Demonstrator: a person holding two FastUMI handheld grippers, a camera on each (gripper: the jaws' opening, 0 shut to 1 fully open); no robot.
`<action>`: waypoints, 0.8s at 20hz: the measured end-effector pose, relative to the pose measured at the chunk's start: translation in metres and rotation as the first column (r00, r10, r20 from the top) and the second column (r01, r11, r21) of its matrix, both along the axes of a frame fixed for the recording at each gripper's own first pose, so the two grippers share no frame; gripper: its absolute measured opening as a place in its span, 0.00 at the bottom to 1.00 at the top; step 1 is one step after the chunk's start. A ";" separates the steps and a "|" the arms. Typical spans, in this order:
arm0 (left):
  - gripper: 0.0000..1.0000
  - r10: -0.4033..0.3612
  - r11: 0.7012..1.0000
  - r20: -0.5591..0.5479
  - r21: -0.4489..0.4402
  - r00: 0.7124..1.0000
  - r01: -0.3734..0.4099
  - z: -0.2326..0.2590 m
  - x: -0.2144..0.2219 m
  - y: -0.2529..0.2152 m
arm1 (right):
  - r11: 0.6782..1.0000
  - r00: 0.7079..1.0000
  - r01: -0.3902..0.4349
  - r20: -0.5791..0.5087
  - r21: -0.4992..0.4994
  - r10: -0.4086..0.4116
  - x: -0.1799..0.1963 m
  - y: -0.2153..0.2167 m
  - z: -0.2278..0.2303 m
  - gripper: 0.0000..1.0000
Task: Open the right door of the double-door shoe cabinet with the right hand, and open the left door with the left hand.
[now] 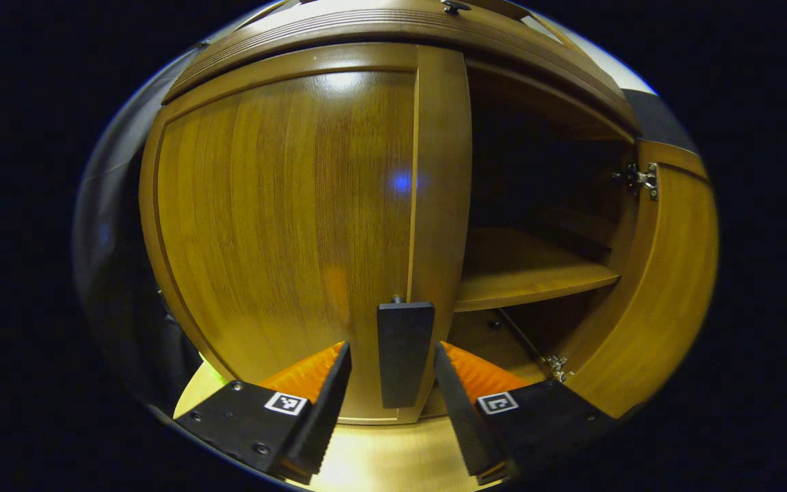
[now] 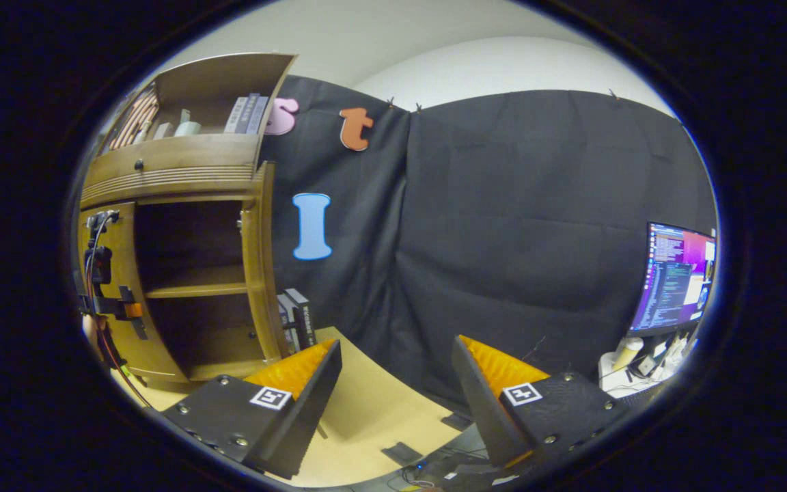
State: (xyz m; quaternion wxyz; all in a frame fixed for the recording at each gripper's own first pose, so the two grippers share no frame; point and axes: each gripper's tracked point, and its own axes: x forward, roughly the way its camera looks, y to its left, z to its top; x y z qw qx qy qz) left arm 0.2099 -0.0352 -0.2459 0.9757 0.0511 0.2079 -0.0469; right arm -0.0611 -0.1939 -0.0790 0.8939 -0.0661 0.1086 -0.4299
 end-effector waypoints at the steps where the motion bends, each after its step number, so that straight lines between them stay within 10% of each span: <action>1: 0.71 0.006 1.000 -0.007 0.001 1.000 -0.006 -0.004 0.003 -0.001 | 1.000 1.000 0.010 -0.004 0.007 -0.010 -0.002 -0.002 -0.002 0.97; 6: 0.37 0.005 1.000 0.006 -0.015 1.000 -0.005 -0.007 0.006 -0.011 | 0.999 0.999 0.038 -0.022 0.011 -0.037 -0.012 -0.010 -0.007 0.96; 16: 0.30 0.001 0.999 0.010 -0.033 1.000 0.000 -0.005 -0.006 -0.010 | 0.999 0.998 -0.052 -0.032 0.010 0.053 0.016 -0.005 -0.008 0.97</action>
